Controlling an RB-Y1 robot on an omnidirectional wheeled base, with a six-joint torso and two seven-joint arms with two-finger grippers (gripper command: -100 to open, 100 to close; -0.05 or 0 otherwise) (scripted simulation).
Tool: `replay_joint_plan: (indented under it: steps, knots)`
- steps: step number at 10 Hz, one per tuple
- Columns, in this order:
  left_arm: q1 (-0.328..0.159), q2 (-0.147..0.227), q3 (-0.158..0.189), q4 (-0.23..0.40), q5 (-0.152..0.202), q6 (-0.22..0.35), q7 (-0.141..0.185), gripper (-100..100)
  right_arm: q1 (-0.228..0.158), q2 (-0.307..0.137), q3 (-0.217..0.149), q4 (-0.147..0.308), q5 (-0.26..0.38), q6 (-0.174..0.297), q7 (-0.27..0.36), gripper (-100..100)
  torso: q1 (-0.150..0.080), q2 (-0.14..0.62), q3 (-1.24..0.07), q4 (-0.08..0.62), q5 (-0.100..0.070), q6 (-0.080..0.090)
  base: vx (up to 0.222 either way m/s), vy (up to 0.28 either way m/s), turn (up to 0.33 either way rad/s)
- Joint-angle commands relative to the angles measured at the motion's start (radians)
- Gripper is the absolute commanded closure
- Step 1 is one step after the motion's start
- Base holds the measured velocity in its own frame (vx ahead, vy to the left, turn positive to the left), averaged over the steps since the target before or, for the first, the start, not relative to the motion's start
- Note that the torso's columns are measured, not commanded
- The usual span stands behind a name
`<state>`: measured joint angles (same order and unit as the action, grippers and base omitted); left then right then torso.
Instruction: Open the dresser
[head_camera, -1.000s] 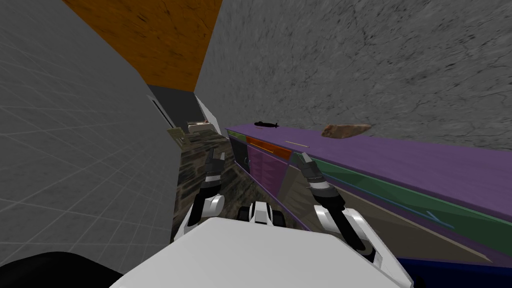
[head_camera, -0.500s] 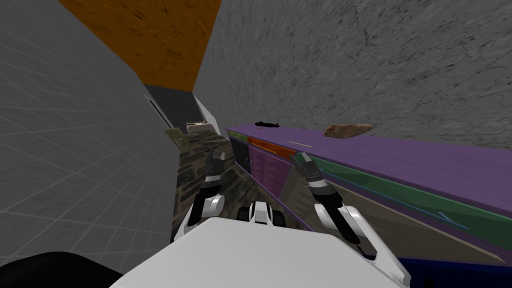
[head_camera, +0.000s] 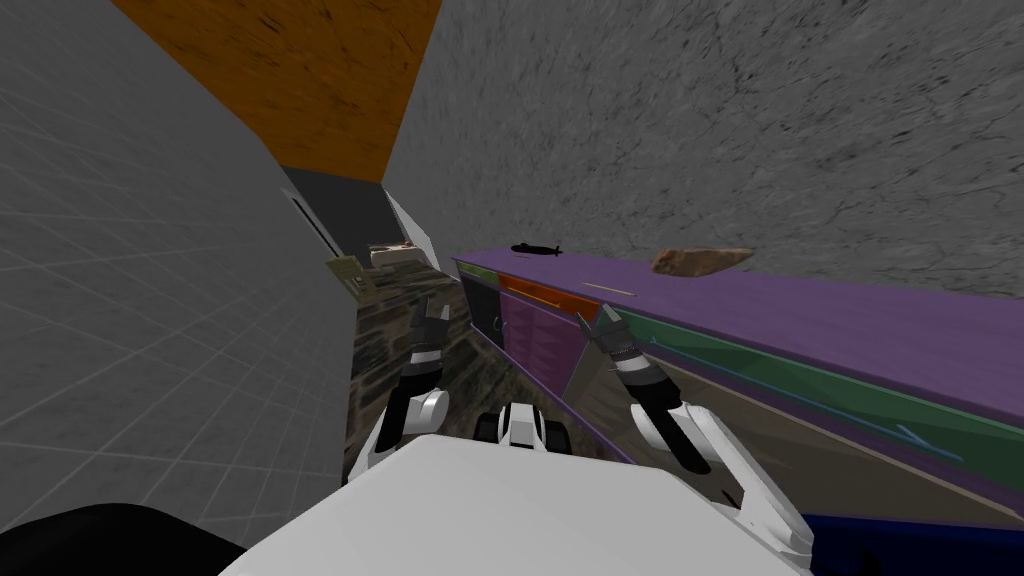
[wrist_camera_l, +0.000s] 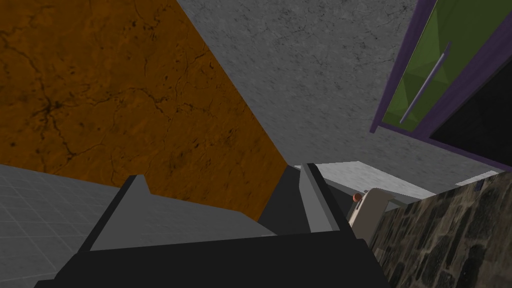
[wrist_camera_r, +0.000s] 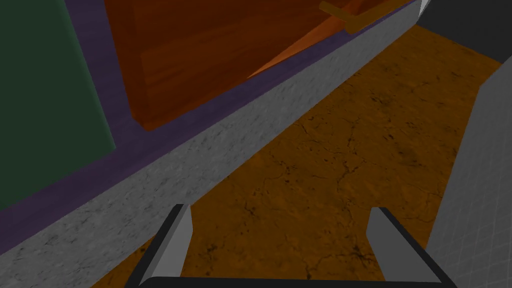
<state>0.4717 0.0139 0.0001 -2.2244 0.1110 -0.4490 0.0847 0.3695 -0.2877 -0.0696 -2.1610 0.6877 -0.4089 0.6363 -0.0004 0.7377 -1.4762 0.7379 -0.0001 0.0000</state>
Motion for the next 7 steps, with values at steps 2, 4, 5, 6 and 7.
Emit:
replay_joint_plan:
  steps: [2,4,5,6,7]
  knots:
    - [0.000,0.000,0.000,0.000,0.000,0.000,0.000,0,-0.014,-0.020,-0.009,0.021,0.063,0.012,0.074,-100,0.001,0.000,0.000,0.000,0.000,0.000,0.014,0.066,-0.026]
    - [0.000,0.000,0.000,0.000,0.000,0.000,0.000,0,-0.024,-0.033,-0.015,0.038,0.106,0.019,0.119,-100,0.001,0.000,0.000,0.000,0.000,0.000,0.010,0.072,-0.022]
    - [0.000,0.000,0.000,0.000,0.000,0.000,0.000,0,-0.035,-0.046,-0.021,0.056,0.148,0.026,0.160,-100,0.000,0.001,0.000,0.000,0.000,0.000,0.010,0.075,-0.034]
    - [0.000,0.000,0.000,0.000,0.000,0.000,0.000,0,-0.035,-0.046,-0.021,0.056,0.148,0.026,0.165,-100,0.000,0.000,0.000,0.000,0.000,0.000,0.011,0.059,-0.019]
    - [0.000,0.000,0.000,0.000,0.000,0.000,0.000,0,-0.046,-0.060,-0.026,0.074,0.189,0.033,0.204,-100,0.000,0.000,0.000,0.000,0.000,0.000,0.009,0.062,-0.025]
